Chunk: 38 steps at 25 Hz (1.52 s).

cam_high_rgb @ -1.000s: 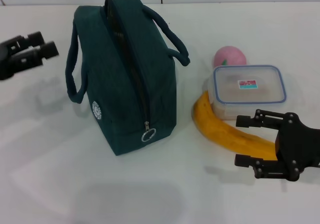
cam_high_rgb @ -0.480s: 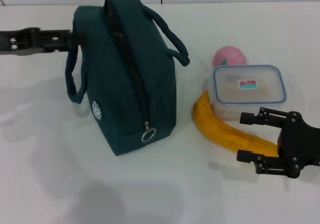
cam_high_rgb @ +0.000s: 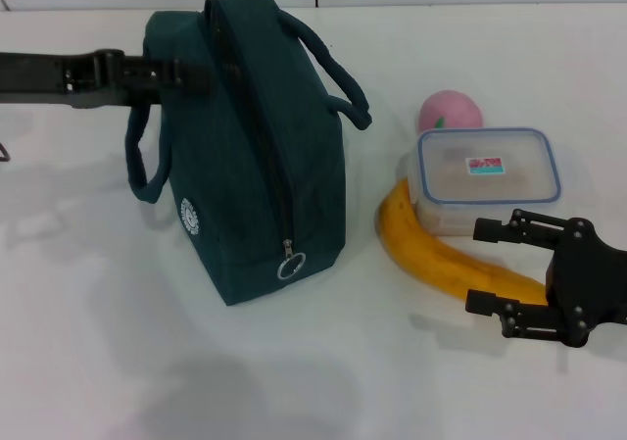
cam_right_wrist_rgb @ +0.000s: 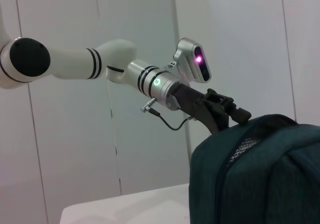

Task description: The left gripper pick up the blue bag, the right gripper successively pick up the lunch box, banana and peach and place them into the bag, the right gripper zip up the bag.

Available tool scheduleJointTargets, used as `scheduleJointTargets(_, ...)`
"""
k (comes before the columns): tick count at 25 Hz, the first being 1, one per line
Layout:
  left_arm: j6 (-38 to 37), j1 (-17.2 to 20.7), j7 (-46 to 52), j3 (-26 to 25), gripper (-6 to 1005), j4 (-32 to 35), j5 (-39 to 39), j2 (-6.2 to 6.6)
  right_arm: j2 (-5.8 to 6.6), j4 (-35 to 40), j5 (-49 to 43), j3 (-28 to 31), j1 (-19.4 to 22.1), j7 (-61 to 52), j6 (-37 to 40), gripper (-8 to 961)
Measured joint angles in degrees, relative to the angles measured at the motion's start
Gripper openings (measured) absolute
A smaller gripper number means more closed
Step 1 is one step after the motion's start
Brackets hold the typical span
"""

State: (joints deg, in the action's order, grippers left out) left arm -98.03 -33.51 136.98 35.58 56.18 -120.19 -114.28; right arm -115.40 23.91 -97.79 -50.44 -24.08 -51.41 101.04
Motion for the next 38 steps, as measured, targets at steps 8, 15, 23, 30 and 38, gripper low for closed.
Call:
scheduleJointTargets(8,2.77,-0.86,0.15,0.03,850,0.3,-4.08,-1.12,0.0,0.0,0.3,0.0,0.09,0.0,-0.1,693)
scheduleJointTargets(15,3.54,-0.45,1.51,0.33,778,0.13,-4.78,-1.47,0.0,0.0,0.59,0.0,0.27,0.0,0.11,687)
scheduleJointTargets(23,1.95,-0.45,3.62,1.95,401,-0.02,-4.65,-1.02,0.05,-0.18,1.07,0.0,0.41,-0.49,0.28,681)
scheduleJointTargets(30,-0.8,-0.4,3.66,1.91,172,-0.02,-4.53,-1.17,0.16,-1.18,3.95,0.07,1.2,-0.76,-0.13,676)
scheduleJointTargets(38,-6.84,-0.57,4.75,1.66,52,0.36,-3.05,-0.4,0.18,-4.39,6.66,9.37,1.72,-9.29,-6.12,669)
